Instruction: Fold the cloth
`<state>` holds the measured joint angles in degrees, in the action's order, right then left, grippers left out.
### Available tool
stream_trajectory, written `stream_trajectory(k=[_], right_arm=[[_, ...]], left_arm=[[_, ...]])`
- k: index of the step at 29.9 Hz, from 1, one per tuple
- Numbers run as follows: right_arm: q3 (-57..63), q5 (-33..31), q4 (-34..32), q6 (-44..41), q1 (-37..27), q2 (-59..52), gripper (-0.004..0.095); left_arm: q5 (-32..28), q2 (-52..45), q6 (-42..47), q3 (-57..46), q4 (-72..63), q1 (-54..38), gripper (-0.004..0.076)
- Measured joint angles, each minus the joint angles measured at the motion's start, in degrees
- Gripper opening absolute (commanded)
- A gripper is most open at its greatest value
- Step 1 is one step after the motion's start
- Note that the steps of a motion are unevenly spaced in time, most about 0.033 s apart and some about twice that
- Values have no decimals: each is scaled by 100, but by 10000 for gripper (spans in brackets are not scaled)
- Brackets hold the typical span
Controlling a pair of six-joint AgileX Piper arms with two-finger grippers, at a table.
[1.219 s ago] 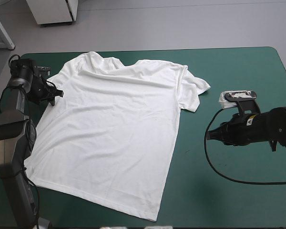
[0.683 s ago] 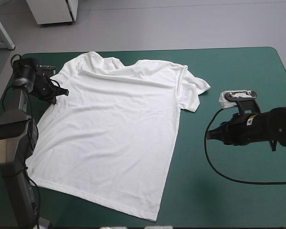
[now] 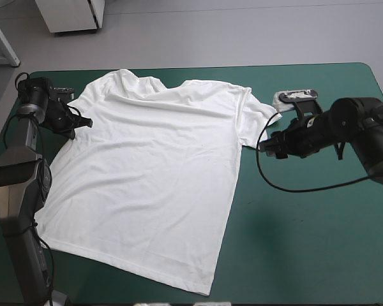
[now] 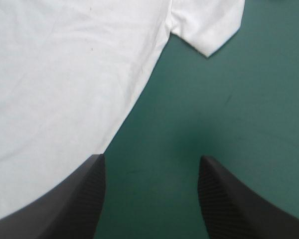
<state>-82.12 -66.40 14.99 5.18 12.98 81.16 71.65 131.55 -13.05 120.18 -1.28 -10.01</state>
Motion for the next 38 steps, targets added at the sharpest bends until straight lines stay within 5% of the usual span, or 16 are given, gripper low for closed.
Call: stream_trajectory(k=[14, 38], right_arm=[[-960, 226, -1171, -1058, 1262, 1548, 511], [-1118, 835, -810, -1390, 1286, 3296, 493]], left_arm=[[0, 0, 165, 5, -3, 0, -9], [1, 0, 257, 5, -53, 0, -9]])
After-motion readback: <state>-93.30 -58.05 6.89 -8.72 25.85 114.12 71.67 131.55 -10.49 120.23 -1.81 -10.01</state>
